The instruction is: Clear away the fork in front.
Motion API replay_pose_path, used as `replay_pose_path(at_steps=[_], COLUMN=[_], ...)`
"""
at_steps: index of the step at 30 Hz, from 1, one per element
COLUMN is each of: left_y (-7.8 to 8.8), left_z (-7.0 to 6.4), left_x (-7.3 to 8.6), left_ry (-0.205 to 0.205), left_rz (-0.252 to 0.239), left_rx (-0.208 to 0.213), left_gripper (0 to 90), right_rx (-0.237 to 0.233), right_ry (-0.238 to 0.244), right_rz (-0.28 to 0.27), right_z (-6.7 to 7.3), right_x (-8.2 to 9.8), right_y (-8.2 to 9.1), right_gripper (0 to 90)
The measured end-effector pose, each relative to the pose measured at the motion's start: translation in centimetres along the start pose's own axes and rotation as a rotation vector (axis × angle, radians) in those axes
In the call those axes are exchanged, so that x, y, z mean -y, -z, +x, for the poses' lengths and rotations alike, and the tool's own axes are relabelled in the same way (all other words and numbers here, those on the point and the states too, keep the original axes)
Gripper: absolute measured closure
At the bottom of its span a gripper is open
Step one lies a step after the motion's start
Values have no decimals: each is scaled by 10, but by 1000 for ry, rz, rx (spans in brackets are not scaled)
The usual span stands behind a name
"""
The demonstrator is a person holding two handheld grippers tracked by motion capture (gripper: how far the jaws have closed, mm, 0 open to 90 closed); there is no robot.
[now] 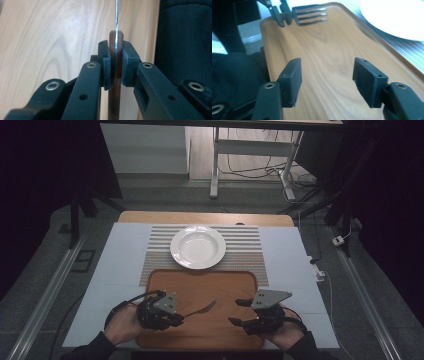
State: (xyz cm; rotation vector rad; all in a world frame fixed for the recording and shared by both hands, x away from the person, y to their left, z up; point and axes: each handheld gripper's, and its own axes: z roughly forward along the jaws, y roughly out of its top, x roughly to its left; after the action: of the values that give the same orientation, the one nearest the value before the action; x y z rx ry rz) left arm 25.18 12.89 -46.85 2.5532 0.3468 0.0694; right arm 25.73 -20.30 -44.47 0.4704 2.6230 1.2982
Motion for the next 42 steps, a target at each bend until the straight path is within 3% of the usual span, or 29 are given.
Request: replay_pose_path(at_steps=[1,3,4,7,15,21,31,39,42], left_y=[0,0,0,0,-4,-7,-9,-12,-14], left_z=[0,4,4,9,15,23,34,44,45], left_x=[0,3,3,6,12,21,32,41,42], left_ry=[0,63,63,123,232,367,509,663,692], left_rz=[0,10,10,17,54,74,120,143,154], left_rx=[0,-6,-6,-13,-54,-97,-165,-169,-168], left_gripper=[796,796,796,796,795,796,796,795,795], right_rx=[11,38,55,101,196,268,315,341,354], right_ry=[-16,-39,-48,-73,-99,-151,-207,-239,-246], right_rz=[-1,3,5,3,21,15,24,29,35], right_z=[-1,-3,-4,-5,-9,-13,-14,-12,-11], right_x=[2,5,6,11,21,31,43,53,56], right_y=[2,5,7,13,23,35,47,58,61], right_gripper=[378,334,306,253,187,105,58,47,41])
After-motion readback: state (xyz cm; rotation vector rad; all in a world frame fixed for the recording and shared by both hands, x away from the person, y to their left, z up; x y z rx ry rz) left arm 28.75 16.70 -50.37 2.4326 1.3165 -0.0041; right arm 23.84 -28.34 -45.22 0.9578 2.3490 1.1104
